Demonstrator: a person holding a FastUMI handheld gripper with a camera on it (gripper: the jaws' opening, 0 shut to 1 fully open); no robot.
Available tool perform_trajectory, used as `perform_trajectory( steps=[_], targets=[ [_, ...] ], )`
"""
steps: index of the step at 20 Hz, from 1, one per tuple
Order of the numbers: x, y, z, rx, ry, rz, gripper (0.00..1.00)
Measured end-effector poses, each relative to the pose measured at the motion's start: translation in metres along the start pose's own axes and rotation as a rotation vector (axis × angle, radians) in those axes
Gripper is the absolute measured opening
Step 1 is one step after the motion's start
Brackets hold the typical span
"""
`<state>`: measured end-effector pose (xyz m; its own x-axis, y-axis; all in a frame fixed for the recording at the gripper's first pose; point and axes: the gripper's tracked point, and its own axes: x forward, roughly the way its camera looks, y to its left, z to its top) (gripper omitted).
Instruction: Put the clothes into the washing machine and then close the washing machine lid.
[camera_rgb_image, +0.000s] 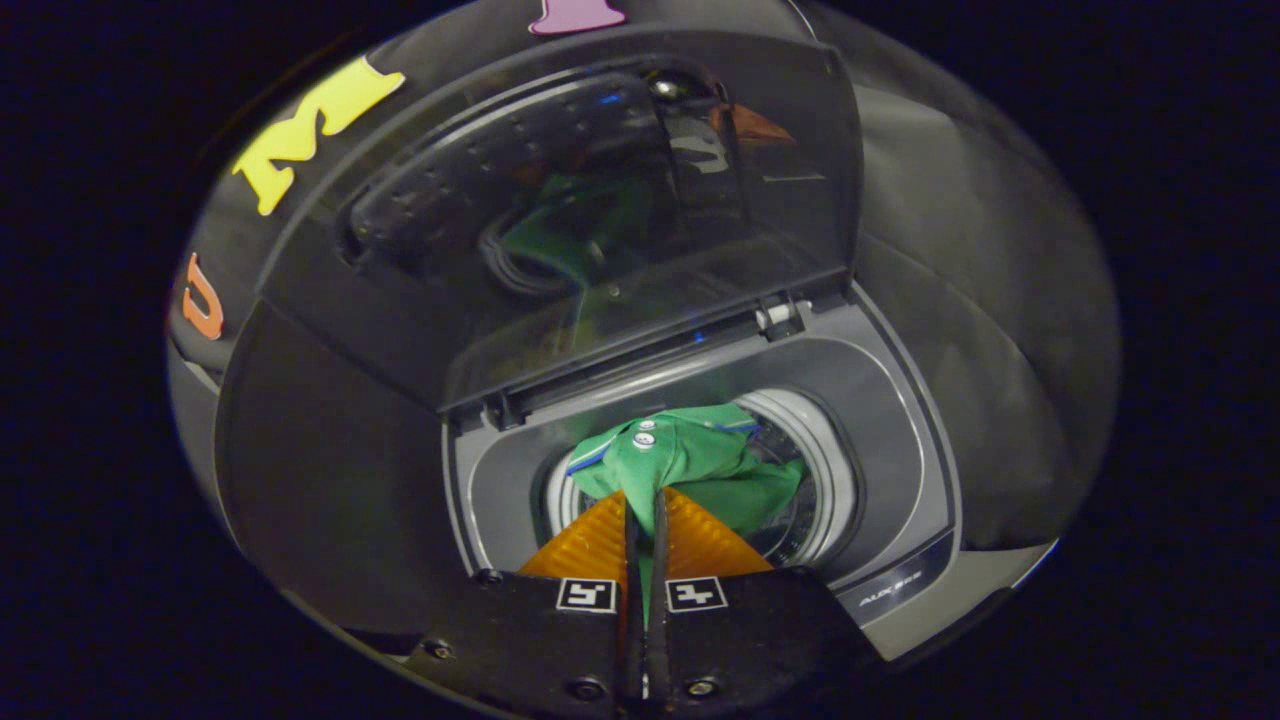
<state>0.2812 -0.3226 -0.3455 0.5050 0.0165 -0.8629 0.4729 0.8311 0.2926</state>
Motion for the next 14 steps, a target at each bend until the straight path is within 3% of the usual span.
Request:
perform_trajectory(
  steps=[14],
  targets=[
    [0.055, -0.021, -0.028, 0.008, 0.022, -0.073, 0.07]
  ],
)
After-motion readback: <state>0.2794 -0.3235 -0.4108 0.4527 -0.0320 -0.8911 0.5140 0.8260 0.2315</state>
